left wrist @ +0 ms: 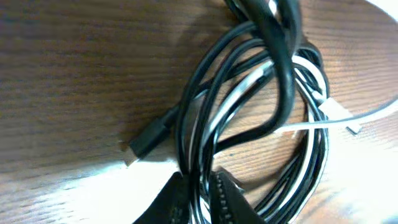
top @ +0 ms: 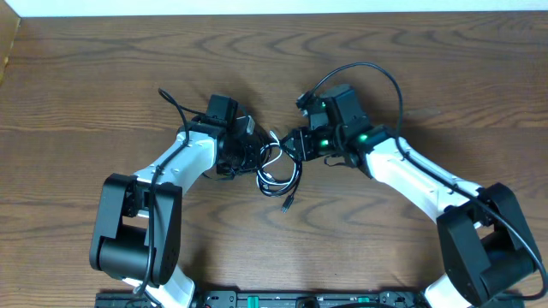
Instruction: Untangle cables
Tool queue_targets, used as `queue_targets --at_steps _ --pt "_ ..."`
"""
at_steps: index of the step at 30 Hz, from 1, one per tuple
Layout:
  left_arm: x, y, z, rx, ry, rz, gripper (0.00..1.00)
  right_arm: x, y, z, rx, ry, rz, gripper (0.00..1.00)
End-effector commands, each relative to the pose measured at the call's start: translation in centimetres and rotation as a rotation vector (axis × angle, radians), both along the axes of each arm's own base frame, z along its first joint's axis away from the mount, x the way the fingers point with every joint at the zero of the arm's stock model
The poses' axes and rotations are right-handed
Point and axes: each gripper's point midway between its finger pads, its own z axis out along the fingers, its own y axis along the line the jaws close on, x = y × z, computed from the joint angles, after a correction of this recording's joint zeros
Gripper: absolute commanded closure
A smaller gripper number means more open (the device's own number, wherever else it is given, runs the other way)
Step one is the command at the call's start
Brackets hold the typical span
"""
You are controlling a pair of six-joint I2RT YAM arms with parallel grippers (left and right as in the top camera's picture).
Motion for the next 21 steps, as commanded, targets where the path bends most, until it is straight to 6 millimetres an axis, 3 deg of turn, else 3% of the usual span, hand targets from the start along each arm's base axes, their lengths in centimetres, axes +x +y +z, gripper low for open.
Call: queue_targets --at_steps 1,11,21 --pt "-0.6 -0.8 -0.1 -0.041 0.020 -0.029 0.83 0.3 0.2 -0.4 -0.037 -0.029 -0.005 0.69" --pt "-1.0 -0.3 -1.5 0.004 0.032 0.024 0.83 0.1 0.5 -0.7 -0.066 -0.042 -0.015 0.74" --pt "-1.0 -0.6 -1.9 0.044 0.025 0.048 0.83 0.1 0.3 -0.9 -0.077 -0.037 -0.023 0.70"
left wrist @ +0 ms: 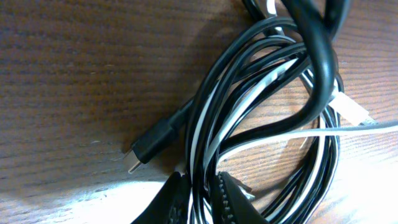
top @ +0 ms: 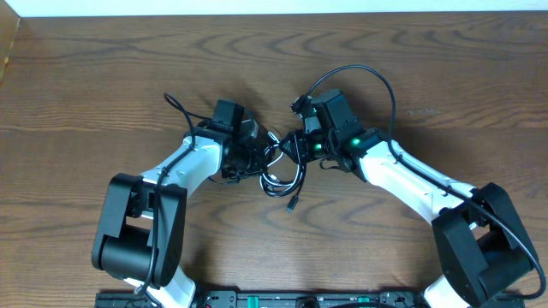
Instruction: Untangle cables
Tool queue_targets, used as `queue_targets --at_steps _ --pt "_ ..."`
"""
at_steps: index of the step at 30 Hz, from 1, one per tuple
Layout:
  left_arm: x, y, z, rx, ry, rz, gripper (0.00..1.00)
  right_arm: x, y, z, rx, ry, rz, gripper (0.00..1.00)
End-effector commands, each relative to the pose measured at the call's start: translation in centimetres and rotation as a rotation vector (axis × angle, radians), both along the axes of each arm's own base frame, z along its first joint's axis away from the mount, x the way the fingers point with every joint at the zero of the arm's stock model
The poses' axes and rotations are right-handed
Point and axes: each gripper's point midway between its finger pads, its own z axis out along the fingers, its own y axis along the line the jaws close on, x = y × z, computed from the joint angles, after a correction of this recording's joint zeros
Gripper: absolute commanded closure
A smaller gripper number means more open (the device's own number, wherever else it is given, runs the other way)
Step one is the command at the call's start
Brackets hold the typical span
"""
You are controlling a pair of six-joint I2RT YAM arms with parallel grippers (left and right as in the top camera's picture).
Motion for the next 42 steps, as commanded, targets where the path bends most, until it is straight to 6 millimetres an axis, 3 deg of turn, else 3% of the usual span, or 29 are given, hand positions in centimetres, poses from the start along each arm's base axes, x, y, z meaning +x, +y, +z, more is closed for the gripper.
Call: queue_targets --at_steps 1,9,12,19,29,34,36,37,38,42 --pt "-0.5 0.3 -1.0 0.036 0.017 0.008 0.83 0.0 0.2 -0.2 -0.011 -0.002 0.004 0.69" --pt "-0.4 0.7 -1.0 0.036 0.022 0.022 0.83 -0.6 0.9 -0.3 -0.016 -0.006 0.021 0.67" --pt "-0.5 0.9 -1.0 0.035 0.030 0.028 0.92 -0.8 1.2 -0.6 -0.019 -0.001 0.030 0.67" --pt "-0.5 1.0 -1.0 0.036 0.033 0.029 0.92 -1.1 1.7 -3.5 -0.038 0.046 0.047 0.66" --pt "-0.5 1.0 -1.0 0.036 0.031 0.025 0.92 -0.7 2.2 -5.3 -0.032 0.054 0.055 0.63" --pt "-0.8 0.1 -0.5 -0.022 0.014 -0.054 0.93 -0.7 2.2 -6.5 -0.041 0.067 0.054 0.63" --pt "-0.7 0.4 -0.5 -0.025 0.019 -0.043 0.92 -0.6 1.9 -7.3 -0.062 0.074 0.042 0.71" --pt "-0.6 0.9 -0.5 -0.024 0.025 -0.026 0.93 -0.5 1.5 -7.7 -0.078 0.077 0.031 0.90" --pt "-0.6 1.4 -0.5 -0.022 0.032 -0.011 0.93 -0.4 1.5 -7.8 -0.079 0.078 0.029 0.96" --pt "-0.4 3.1 -0.4 -0.038 0.057 0.047 0.93 -0.4 1.6 -7.3 -0.053 0.082 0.038 0.99"
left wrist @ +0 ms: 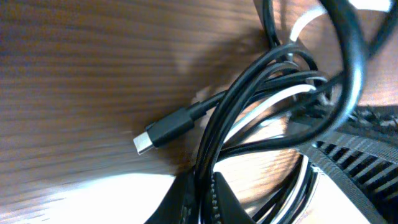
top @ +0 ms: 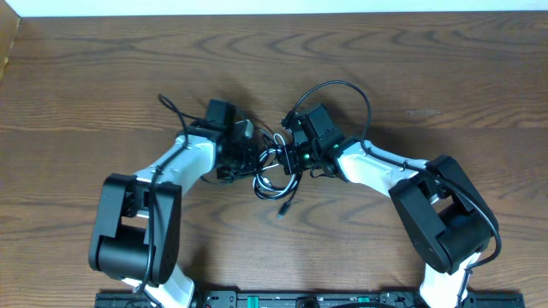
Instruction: Untangle cables
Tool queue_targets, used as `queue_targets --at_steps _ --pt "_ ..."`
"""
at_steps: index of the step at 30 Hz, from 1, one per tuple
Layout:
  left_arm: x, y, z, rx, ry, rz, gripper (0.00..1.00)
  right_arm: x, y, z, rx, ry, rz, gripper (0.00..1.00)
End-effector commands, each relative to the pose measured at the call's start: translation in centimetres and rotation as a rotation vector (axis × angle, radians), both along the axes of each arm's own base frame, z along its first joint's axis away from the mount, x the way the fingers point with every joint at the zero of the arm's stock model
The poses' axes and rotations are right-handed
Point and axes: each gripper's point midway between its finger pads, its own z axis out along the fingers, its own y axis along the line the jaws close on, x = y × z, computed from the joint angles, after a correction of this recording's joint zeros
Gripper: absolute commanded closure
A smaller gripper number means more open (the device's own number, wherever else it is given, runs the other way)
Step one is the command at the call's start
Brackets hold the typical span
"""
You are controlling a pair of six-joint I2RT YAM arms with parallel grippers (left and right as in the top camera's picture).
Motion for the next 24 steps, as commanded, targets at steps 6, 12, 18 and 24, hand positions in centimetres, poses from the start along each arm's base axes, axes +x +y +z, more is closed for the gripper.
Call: queue_targets --at_steps 6,12,18,24 --pt "-0.2 1.9 0.6 -0.130 0.028 0.015 0.93 0.4 1.0 3.9 0.191 0.012 0.071 0.99" --pt "-0.6 -0.4 2.6 -0.304 -0.029 -0.104 0.93 1.7 0.7 7.6 0.384 0.046 0.068 0.99" --pt "-0.8 -1.4 3.7 -0.389 -0.060 -0.154 0.93 2.6 -0.6 9.3 0.484 0.063 0.085 0.99" --pt "-0.8 -1.3 3.7 -0.385 -0.062 -0.156 0.92 3.0 -1.4 9.4 0.490 0.042 0.094 0.99"
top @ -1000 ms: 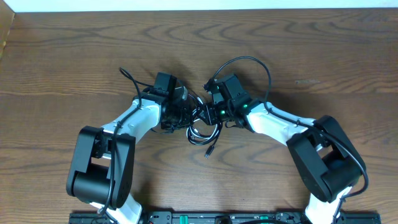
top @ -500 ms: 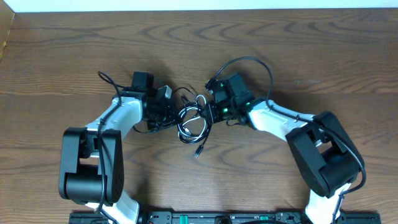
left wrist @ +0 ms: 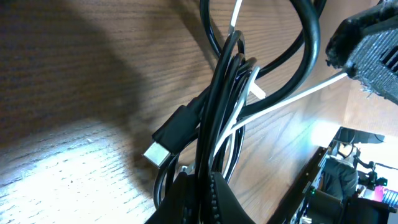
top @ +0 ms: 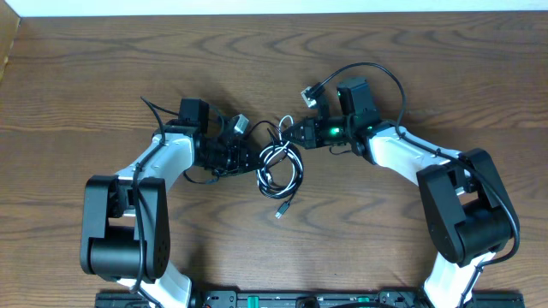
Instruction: Untangle cables
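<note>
A tangle of black and white cables (top: 281, 167) lies at mid-table, one black plug end (top: 280, 211) trailing toward the front. My left gripper (top: 242, 154) is at the tangle's left side. In the left wrist view it (left wrist: 200, 193) is shut on several black and white strands, and a black USB plug (left wrist: 169, 138) hangs just left of them. My right gripper (top: 295, 134) sits at the tangle's upper right. One of its ribbed fingers (left wrist: 367, 43) shows there, and a taut white cable (left wrist: 292, 93) runs straight to it.
The right arm's own black camera lead (top: 377, 73) arches above its wrist. The white table edge (top: 274, 7) runs along the back. The arm bases (top: 128, 248) stand at the front left and right on the brown wood tabletop (top: 411, 231).
My left gripper has moved left, still shut on the strands. The right gripper has drawn back to the right out of the tangle, and a white strand now runs taut between them.
Both grippers were first at the tangle, the left shut on black and white strands. They then stood slightly further back, the coil unchanged. Later the right gripper was deep in the coil beside the left. Now they are apart and the coil is stretched wider.
</note>
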Tool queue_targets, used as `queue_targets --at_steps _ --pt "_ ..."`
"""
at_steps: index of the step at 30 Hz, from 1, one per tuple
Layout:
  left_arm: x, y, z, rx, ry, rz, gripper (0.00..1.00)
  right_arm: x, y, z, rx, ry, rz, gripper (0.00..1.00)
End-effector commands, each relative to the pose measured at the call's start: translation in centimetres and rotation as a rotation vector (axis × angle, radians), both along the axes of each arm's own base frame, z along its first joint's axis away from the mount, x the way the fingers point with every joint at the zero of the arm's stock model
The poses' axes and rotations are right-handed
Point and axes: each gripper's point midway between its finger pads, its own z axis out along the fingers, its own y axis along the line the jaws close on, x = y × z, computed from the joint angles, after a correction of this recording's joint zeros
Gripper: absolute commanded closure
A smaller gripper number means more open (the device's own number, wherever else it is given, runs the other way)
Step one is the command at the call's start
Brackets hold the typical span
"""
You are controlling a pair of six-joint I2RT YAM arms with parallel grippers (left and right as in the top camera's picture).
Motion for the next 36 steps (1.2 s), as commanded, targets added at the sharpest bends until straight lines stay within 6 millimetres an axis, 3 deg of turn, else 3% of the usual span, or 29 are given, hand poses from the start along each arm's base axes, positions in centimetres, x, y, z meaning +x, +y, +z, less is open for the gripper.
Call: queue_targets --at_steps 1,8,17,19,20,21,24,27,31,33,36 --pt "-0.5 -0.2 -0.1 -0.033 0.002 -0.022 0.92 0.1 -0.3 2.1 0.046 -0.039 0.027 0.99" --pt "-0.2 0.6 -0.1 -0.033 0.006 0.005 0.93 1.0 -2.4 1.9 0.052 -0.002 -0.010 0.99" --pt "0.0 1.3 -0.1 -0.033 0.010 0.025 0.93 -0.8 -3.3 -1.1 -0.075 0.073 -0.007 0.98" --pt "0.0 1.3 -0.1 -0.033 0.010 0.025 0.93 -1.2 -2.9 -1.1 -0.076 0.072 0.006 0.77" --pt "0.0 1.3 -0.1 -0.033 0.010 0.025 0.93 -1.3 -2.7 -1.0 -0.074 0.070 0.011 0.73" --pt "0.0 1.3 -0.1 -0.033 0.010 0.025 0.93 -1.4 -2.3 -0.9 -0.065 0.063 0.023 0.64" --pt "0.0 1.3 -0.1 -0.033 0.011 0.025 0.93 -2.4 -0.6 0.9 0.026 0.005 0.118 0.53" --pt "0.0 1.3 -0.1 -0.033 0.010 0.025 0.92 -3.3 1.1 2.6 0.106 -0.069 0.205 0.61" --pt "0.0 1.3 -0.1 -0.033 0.010 0.025 0.93 -3.7 2.8 3.4 0.127 -0.140 0.244 0.75" --pt "0.0 1.3 -0.1 -0.033 0.010 0.025 0.93 -3.7 3.3 3.1 0.101 -0.157 0.233 0.74" --pt "0.0 1.3 -0.1 -0.032 0.008 0.025 0.93 -3.5 4.3 1.0 -0.026 -0.173 0.167 0.72"
